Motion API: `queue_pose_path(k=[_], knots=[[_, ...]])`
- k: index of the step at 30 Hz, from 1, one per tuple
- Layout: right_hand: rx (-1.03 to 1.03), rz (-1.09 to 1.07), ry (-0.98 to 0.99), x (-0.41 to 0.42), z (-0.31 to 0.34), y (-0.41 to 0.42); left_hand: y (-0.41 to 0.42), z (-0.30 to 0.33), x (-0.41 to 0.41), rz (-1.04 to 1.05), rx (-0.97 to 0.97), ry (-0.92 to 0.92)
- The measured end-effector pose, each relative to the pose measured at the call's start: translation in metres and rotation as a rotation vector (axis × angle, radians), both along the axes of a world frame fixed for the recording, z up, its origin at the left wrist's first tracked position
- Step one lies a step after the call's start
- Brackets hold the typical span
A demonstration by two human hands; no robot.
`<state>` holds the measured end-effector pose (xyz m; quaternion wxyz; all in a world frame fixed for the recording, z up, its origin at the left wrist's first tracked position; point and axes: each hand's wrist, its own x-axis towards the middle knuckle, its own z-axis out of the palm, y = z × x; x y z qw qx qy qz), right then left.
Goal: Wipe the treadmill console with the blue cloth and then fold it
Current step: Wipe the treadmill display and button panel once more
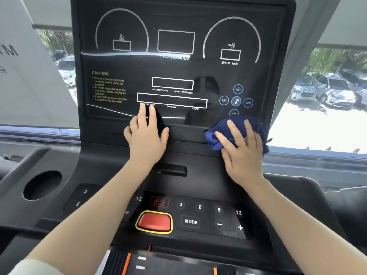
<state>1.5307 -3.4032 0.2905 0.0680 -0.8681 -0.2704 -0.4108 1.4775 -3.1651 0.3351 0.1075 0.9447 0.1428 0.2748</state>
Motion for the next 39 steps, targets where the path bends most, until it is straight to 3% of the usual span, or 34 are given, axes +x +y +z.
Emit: queue_pose_path(k=[9,19,25,32,36,39], knots=[[-0.113,0.129,-0.007,-0.007,0.016,0.076,0.048,0.006,-0.008,-0.160,-0.095,-0.176],[-0.217,0.201,0.050,-0.020,0.026,0.220,0.133,-0.003,-0.033,0.016,-0.236,0.063],[-0.331,0.280,-0.038,-0.004,0.041,0.259,0.160,-0.002,-0.032,-0.110,-0.132,0.058],[0.130,-0.160,-0.085,0.040,0.095,0.225,0.155,0.002,-0.016,-0.216,-0.092,0.070],[0.138,-0.174,-0.046,0.025,0.080,0.236,0.155,0.002,-0.015,-0.229,-0.122,0.072],[-0.021,-0.044,-0.028,-0.001,0.045,0.239,0.157,0.002,-0.015,-0.239,-0.144,0.051]])
